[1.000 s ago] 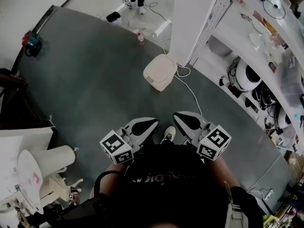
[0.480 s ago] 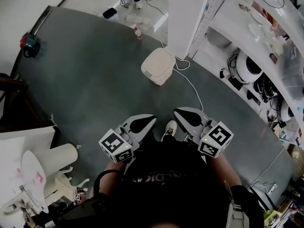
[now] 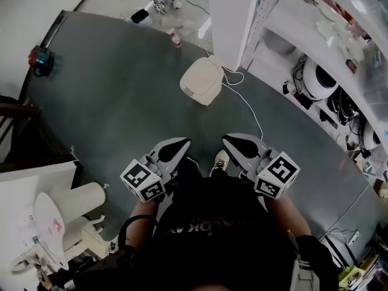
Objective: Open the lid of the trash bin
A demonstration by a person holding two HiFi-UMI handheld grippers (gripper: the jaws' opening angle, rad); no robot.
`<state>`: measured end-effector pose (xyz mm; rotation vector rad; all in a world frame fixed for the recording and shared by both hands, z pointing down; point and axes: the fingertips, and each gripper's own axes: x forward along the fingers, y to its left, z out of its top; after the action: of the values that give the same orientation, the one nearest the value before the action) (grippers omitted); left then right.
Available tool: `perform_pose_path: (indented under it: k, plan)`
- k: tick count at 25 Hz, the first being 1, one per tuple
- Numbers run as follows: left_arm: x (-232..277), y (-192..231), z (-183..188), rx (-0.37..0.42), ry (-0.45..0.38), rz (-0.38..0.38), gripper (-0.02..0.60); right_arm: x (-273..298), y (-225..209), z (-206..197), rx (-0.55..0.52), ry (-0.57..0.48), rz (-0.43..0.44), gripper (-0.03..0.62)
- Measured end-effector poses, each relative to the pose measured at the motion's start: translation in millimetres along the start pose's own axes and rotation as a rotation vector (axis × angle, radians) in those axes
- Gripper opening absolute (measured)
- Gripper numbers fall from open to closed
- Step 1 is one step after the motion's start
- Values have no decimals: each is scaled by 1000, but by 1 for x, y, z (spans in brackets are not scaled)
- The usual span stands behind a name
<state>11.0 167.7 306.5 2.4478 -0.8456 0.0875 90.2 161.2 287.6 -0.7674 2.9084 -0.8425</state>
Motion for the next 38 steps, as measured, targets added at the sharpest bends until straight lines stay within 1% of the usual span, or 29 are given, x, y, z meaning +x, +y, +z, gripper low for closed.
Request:
perform_pose_path:
  k: [4, 8, 14, 17, 22, 24, 27, 32, 38]
  plan:
    - [7, 11, 6, 7, 6, 14, 2, -3, -10, 3, 14, -18, -15, 8]
    - [11, 38, 11, 12, 14, 28, 2, 5, -19, 5, 26, -26, -36, 8]
    - [27, 103, 12, -3, 42, 36, 2, 29, -43, 14, 35, -29, -104, 8]
    - [36, 145, 7, -20, 76, 30, 2, 47, -55, 17, 55, -35, -152, 8]
    - [51, 218, -13, -73, 176, 19, 2, 84, -74, 28, 89, -49, -229, 8]
    - [57, 243, -20, -82, 219, 9, 2, 98, -80, 33, 108, -59, -259, 8]
    - [67, 282, -31, -89, 260, -1, 2, 121, -92, 32, 139, -59, -299, 8]
    - [88, 345, -66, -95, 329, -6, 2, 155, -116, 8, 196, -21, -364, 8]
    - [115, 411, -115, -164, 354, 29, 2, 173, -140, -30, 265, 33, -439, 8]
